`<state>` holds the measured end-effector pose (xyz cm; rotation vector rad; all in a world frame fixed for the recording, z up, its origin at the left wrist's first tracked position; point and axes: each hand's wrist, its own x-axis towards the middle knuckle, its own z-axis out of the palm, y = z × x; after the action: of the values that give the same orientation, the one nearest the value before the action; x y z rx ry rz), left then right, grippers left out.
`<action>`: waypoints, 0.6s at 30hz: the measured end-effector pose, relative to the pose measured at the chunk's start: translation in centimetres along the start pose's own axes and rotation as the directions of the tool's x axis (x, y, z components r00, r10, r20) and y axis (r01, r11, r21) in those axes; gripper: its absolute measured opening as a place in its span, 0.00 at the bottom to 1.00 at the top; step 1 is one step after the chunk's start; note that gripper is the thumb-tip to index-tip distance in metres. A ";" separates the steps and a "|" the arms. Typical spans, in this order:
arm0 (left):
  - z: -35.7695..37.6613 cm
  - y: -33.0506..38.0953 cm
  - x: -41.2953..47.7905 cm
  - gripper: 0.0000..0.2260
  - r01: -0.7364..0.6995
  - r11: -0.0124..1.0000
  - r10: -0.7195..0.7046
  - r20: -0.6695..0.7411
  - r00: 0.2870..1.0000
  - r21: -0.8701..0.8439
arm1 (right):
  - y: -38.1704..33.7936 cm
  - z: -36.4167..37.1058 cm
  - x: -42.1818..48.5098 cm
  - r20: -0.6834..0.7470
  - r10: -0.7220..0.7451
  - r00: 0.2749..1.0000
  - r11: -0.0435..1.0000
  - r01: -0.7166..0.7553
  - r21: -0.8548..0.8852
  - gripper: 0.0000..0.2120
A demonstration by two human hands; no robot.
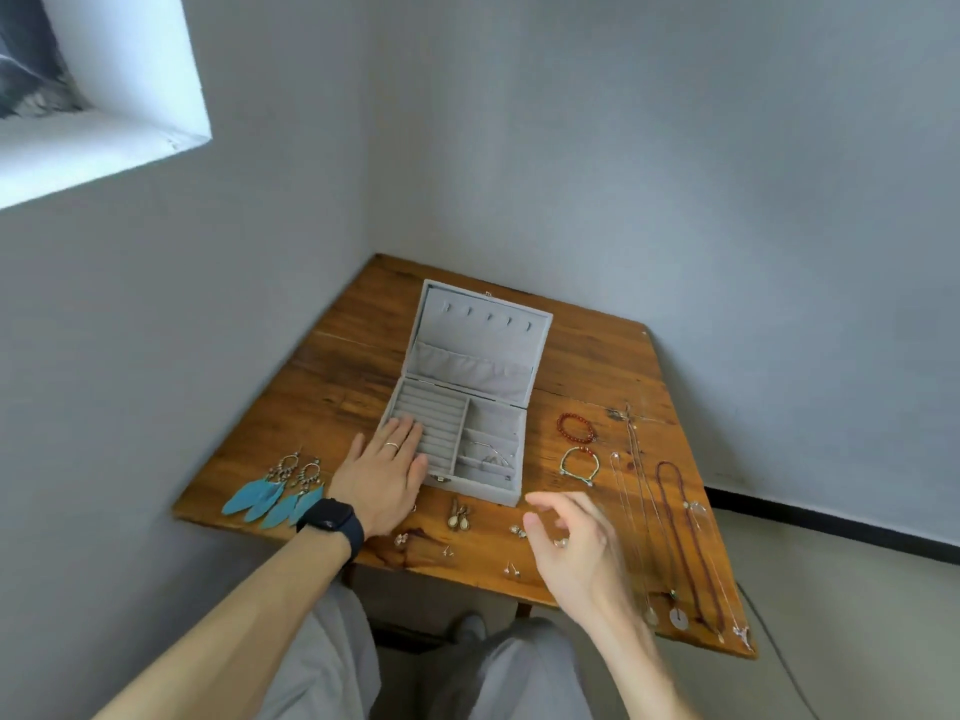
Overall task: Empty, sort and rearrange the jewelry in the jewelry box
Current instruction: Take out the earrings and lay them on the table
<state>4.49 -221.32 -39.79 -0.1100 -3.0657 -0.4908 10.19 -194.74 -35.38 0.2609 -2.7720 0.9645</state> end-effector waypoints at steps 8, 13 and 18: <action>-0.3 0.2 0.0 0.26 0.025 0.999 -0.024 0.014 1.000 -0.039 | -1.6 3.7 9.8 0.150 -0.026 0.988 0.955 0.069 -0.289 0.12; -0.4 0.1 0.0 0.26 0.022 0.998 -0.021 0.007 1.000 -0.062 | -1.8 4.3 12.8 0.254 -0.078 0.964 0.922 0.167 -0.349 0.10; -0.4 0.1 0.0 0.26 0.030 0.996 -0.030 -0.006 1.000 -0.080 | -3.1 5.3 14.4 0.441 -0.205 0.874 0.840 0.388 -0.379 0.12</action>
<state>4.50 -221.32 -39.40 -0.0644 -3.0453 -0.6139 -3.71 -201.97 -34.18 0.8635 -3.0558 0.1705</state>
